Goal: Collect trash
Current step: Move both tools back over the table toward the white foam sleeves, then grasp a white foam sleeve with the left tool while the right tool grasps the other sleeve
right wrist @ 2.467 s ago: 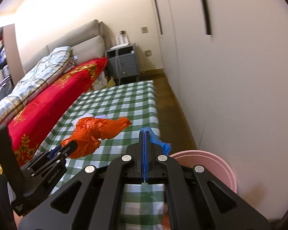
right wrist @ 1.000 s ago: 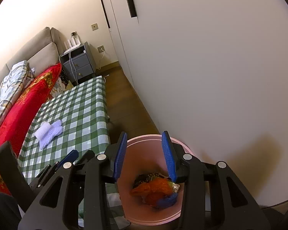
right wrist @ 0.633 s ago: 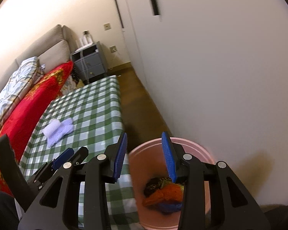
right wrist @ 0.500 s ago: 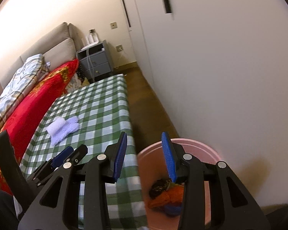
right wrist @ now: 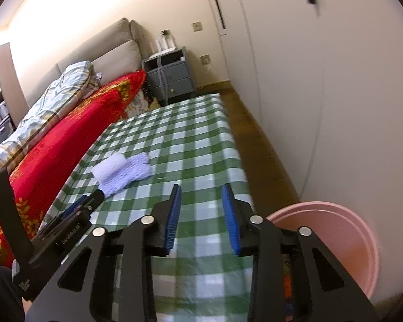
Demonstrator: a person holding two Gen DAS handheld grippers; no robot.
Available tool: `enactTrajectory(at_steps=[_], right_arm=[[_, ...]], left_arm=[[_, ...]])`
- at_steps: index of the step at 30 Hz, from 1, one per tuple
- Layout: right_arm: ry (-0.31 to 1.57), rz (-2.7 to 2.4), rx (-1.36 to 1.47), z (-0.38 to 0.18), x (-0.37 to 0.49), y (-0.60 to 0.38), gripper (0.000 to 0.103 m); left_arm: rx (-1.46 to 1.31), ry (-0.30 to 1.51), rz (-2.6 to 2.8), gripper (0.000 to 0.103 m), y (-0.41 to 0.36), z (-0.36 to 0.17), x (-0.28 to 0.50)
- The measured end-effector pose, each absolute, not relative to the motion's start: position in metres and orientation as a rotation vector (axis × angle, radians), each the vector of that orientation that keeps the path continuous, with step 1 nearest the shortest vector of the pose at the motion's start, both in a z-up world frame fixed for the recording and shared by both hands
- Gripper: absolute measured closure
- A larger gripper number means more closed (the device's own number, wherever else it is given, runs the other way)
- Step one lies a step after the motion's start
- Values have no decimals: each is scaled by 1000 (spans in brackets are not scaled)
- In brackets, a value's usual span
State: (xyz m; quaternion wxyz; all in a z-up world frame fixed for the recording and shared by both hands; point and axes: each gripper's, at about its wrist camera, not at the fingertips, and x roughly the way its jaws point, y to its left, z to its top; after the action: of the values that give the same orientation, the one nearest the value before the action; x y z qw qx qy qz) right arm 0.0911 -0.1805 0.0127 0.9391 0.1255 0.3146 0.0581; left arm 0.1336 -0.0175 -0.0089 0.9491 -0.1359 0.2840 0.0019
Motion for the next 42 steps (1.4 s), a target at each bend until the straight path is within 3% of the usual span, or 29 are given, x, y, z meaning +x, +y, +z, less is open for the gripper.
enactTrajectory(at_steps=[6, 21, 28, 33, 36, 39, 42], right_arm=[[662, 210, 278, 2, 122, -147, 81], [805, 403, 338, -46, 211, -60, 79], [881, 436, 349, -63, 239, -33, 68], [917, 426, 325, -74, 246, -20, 68], [905, 408, 283, -73, 246, -17, 72], [909, 403, 291, -75, 246, -21, 92], [896, 401, 304, -75, 244, -25, 99]], left_arm=[[-277, 558, 96, 77, 7, -6, 142], [-363, 550, 215, 78, 64, -3, 166], [-376, 544, 233, 78, 76, 0, 173], [-380, 584, 189, 78, 75, -8, 186], [-379, 600, 167, 78, 72, -13, 192], [-408, 621, 147, 78, 73, -21, 200], [-440, 634, 149, 78, 77, -28, 206]])
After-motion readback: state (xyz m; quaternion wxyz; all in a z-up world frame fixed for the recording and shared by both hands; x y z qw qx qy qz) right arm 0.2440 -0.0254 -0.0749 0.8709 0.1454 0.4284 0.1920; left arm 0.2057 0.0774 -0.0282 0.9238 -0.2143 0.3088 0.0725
